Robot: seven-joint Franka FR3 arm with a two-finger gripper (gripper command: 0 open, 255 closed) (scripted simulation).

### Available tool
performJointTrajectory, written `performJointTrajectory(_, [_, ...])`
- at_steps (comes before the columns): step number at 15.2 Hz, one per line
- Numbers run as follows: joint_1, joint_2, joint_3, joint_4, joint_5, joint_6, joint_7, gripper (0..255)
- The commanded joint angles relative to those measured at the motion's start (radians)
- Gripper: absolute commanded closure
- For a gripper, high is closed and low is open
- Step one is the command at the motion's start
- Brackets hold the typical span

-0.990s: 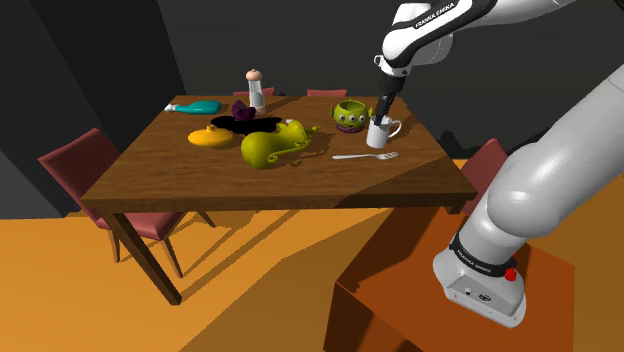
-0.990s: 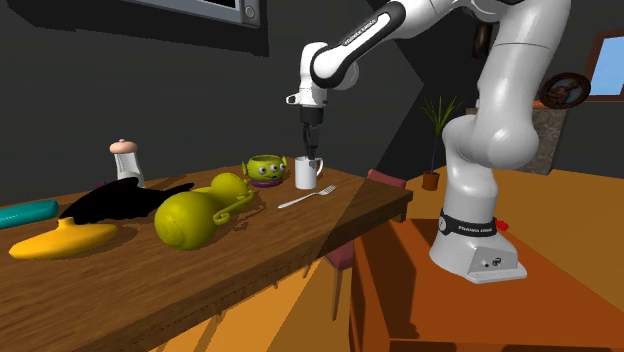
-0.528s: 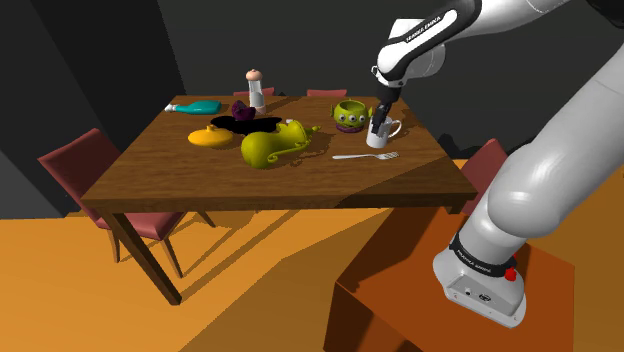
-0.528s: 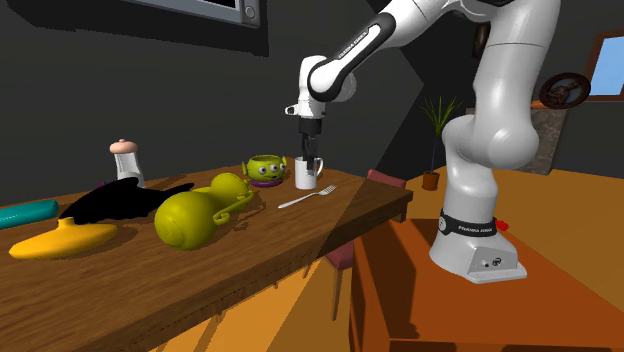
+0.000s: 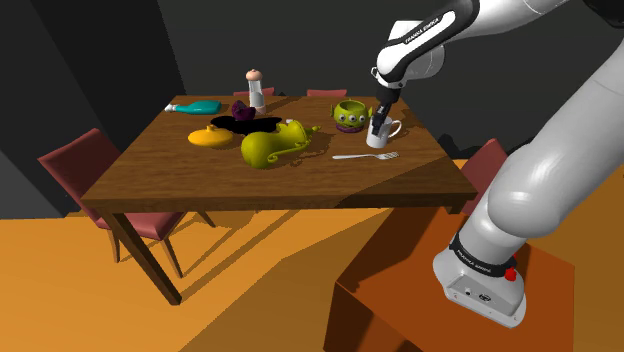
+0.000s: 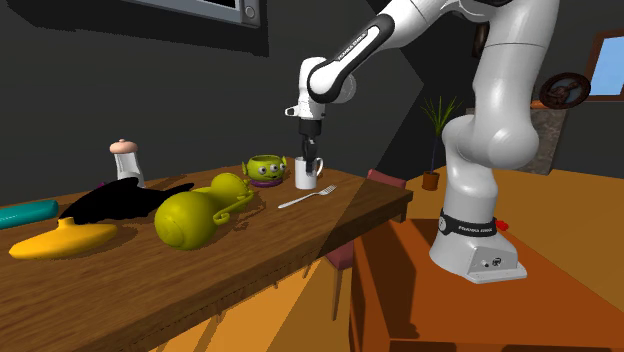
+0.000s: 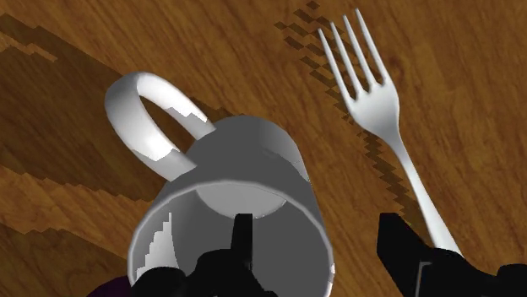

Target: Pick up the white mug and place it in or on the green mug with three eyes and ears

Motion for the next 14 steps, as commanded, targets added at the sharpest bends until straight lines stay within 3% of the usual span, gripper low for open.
performJointTrajectory(1, [0.0,0.0,0.0,0.0,0.0,0.0,0.0,255])
performJointTrajectory(9, [0.0,0.0,0.0,0.0,0.0,0.0,0.0,255])
performJointTrajectory(14, [-0.004,-0.044,0.009,0.032,-0.021,-0.073,0.018,255])
